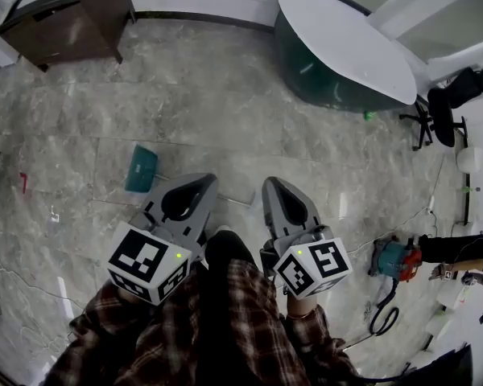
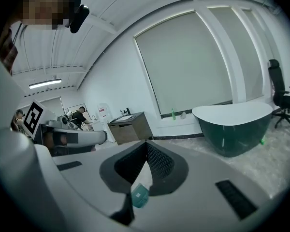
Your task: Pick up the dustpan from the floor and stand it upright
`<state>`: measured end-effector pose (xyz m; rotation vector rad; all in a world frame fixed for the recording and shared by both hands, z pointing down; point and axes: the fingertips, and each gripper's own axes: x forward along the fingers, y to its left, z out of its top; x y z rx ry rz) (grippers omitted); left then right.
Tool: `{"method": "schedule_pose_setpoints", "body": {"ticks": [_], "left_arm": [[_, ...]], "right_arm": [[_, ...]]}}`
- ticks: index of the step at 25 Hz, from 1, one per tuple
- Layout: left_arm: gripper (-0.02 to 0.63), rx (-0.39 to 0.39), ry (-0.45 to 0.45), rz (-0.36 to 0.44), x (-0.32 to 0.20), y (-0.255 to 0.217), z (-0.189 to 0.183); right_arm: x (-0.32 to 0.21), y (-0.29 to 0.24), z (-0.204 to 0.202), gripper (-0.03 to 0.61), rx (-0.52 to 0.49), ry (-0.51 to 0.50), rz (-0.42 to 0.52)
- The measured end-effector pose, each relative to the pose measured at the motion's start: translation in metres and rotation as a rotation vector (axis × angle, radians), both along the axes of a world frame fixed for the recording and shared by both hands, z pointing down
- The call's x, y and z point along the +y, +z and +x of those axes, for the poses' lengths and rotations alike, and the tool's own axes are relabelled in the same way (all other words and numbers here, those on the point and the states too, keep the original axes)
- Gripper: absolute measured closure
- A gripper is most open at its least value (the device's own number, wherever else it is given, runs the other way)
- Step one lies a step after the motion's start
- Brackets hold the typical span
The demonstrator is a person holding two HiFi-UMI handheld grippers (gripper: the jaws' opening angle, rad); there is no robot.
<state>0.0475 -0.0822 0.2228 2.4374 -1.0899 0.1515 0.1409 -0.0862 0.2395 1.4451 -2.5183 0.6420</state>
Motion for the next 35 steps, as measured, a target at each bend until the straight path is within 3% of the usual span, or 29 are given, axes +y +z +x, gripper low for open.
{"method": "schedule_pose_setpoints", "body": {"ticks": [7, 15, 24, 29, 35], "left_arm": [[0.601, 0.011, -0.044, -0.039, -0.022, 0.007, 0.005], [0.601, -0.012, -0.048, -0.11, -0.031, 0.04, 0.017], [0.601, -0.048, -0.037, -0.173, -0.045, 0.144, 0.03], [0.601, -0.055, -0.048, -0.209, -0.058, 0.233, 0.052], [0.601, -0.098, -0.038, -0.284, -0.061, 0.351, 0.075]], "right_arm": [[-0.018, 0.007, 0.008, 0.568, 0.012, -0.029, -0.039], [-0.037, 0.045, 0.04, 0.568, 0.041, 0.031, -0.111], [-0.055, 0.186, 0.089, 0.566, 0.064, 0.115, -0.282], [-0.055, 0.288, 0.123, 0.562, 0.073, 0.166, -0.36], [-0.03, 0.414, 0.138, 0.491, 0.066, 0.178, -0.491]]}}
